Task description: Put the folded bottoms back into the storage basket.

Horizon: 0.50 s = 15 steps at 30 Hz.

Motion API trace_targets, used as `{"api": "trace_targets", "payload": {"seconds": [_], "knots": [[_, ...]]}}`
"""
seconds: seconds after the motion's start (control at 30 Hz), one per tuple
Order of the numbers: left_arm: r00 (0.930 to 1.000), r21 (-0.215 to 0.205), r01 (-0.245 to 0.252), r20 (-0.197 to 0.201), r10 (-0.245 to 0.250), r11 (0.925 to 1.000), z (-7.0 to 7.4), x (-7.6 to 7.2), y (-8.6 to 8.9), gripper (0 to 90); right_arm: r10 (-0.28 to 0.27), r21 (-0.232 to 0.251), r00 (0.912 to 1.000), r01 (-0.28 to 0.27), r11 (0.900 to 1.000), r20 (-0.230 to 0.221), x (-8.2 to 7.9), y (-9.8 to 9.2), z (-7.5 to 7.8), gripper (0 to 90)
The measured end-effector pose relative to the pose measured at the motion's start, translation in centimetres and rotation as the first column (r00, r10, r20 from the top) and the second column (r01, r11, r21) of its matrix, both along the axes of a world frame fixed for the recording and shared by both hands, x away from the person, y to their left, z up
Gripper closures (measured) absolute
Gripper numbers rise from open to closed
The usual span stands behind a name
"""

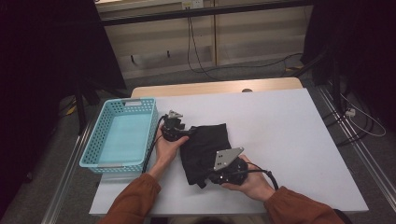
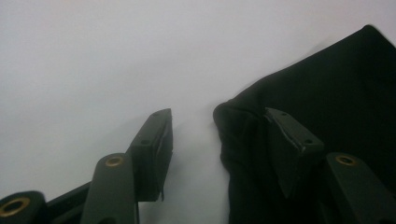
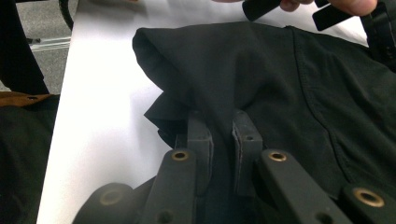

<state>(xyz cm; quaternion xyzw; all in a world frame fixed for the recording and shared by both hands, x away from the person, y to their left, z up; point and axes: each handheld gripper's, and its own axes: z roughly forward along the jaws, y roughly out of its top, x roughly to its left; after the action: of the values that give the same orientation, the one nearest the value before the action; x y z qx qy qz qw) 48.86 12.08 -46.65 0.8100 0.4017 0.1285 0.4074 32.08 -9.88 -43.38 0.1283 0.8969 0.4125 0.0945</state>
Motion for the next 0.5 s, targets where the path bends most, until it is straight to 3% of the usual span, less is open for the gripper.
{"api": "trace_targets", "payload": {"seconds": [0.33, 0.5], "knots": [[0.9994, -0.055, 0.008, -0.034, -0.010, 0.9985, 0.34, 0.58, -0.43, 40.2, -0.002, 0.002, 1.0000, 0.002, 1.000, -0.004, 0.02, -0.08, -0.03, 81.4], [0.9996, -0.022, 0.015, -0.025, -0.015, 0.9996, -0.05, 0.38, -0.83, 38.2, -0.003, 0.003, 1.0000, 0.003, 1.000, -0.004, 0.00, -0.10, -0.02, 81.3]]}}
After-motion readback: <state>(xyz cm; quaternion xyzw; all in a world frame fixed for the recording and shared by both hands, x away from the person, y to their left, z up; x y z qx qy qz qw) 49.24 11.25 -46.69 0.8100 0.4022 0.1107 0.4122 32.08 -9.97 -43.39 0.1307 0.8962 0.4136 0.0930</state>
